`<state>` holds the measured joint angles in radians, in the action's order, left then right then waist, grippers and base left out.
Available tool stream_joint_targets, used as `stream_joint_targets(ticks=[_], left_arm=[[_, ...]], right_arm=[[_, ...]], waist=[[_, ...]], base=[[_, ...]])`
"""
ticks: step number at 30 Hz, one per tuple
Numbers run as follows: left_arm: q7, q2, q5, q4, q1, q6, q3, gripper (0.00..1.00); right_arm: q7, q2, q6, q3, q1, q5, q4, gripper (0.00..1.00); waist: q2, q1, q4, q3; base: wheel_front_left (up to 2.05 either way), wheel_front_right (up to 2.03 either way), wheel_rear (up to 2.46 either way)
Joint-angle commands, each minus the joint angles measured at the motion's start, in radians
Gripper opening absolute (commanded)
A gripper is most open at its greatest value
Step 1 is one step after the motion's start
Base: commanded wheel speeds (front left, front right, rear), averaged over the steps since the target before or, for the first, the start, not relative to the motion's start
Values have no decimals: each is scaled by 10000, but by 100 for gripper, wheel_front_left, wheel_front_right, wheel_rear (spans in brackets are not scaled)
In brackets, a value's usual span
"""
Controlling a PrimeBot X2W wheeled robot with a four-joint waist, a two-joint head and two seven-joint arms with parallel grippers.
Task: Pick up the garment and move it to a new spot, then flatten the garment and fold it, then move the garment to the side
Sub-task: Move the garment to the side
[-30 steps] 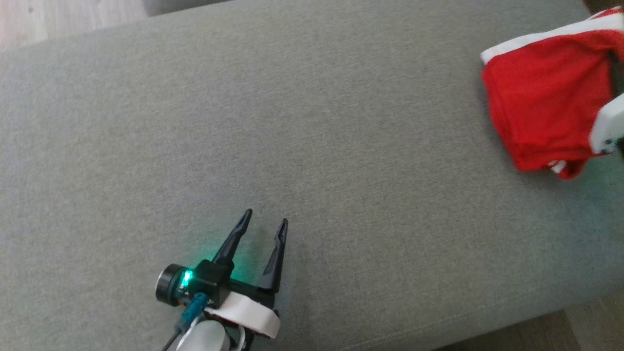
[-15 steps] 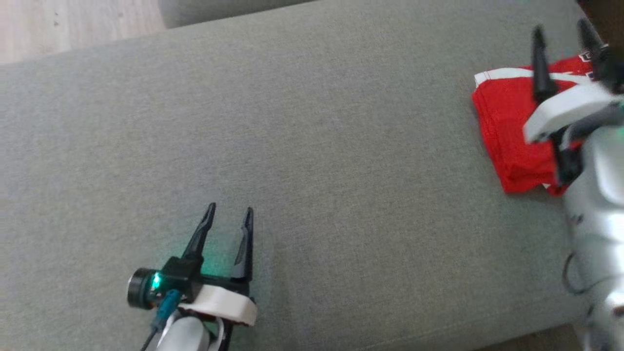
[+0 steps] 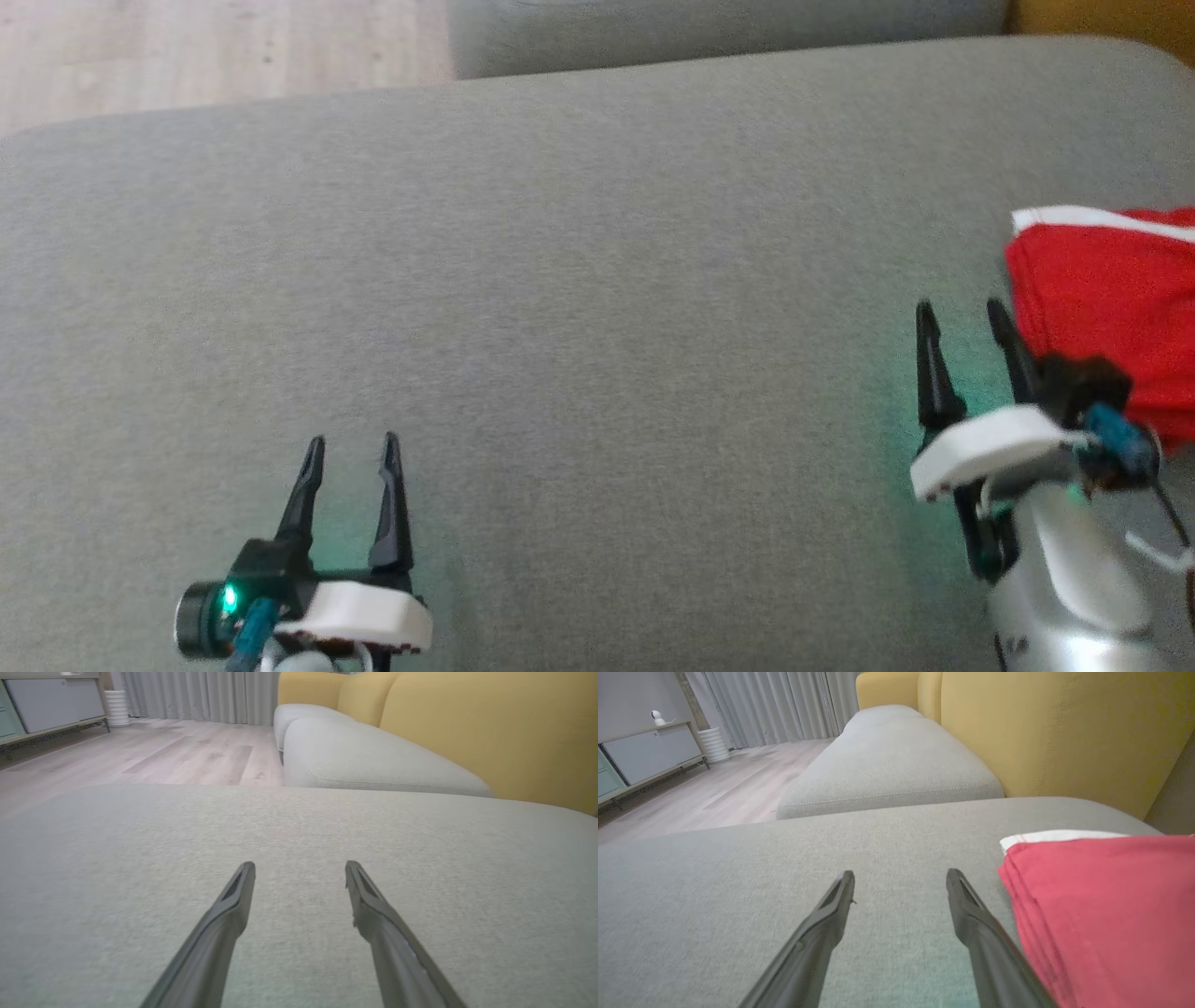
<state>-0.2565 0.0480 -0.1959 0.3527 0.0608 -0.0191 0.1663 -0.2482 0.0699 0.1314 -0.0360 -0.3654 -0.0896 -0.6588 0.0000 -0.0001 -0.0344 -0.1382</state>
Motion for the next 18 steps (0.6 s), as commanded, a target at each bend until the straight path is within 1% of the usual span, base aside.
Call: stream_joint_targets(ticks=[1, 7, 11, 18], left_arm=[[-53, 22, -20, -254, 15, -46, -478, 100], [-53, 22, 6, -154, -200, 52, -680, 100], [-53, 22, -66, -89, -284, 98, -794, 100], [-53, 22, -139, -41, -554, 215, -932, 100]], right_arm=[[-134, -135, -7, 212, 308, 98, 412, 100], [-135, -187, -7, 315, 979, 209, 533, 100], [-135, -192, -7, 564, 1314, -193, 637, 100], [-135, -195, -7, 901, 1584, -603, 847, 100]], waist=[[0, 1, 407, 294], [0, 1, 625, 514], [0, 1, 705, 707], [0, 1, 602, 1099]], base=[[0, 0, 0], [0, 0, 0], [0, 0, 0], [0, 0, 0]])
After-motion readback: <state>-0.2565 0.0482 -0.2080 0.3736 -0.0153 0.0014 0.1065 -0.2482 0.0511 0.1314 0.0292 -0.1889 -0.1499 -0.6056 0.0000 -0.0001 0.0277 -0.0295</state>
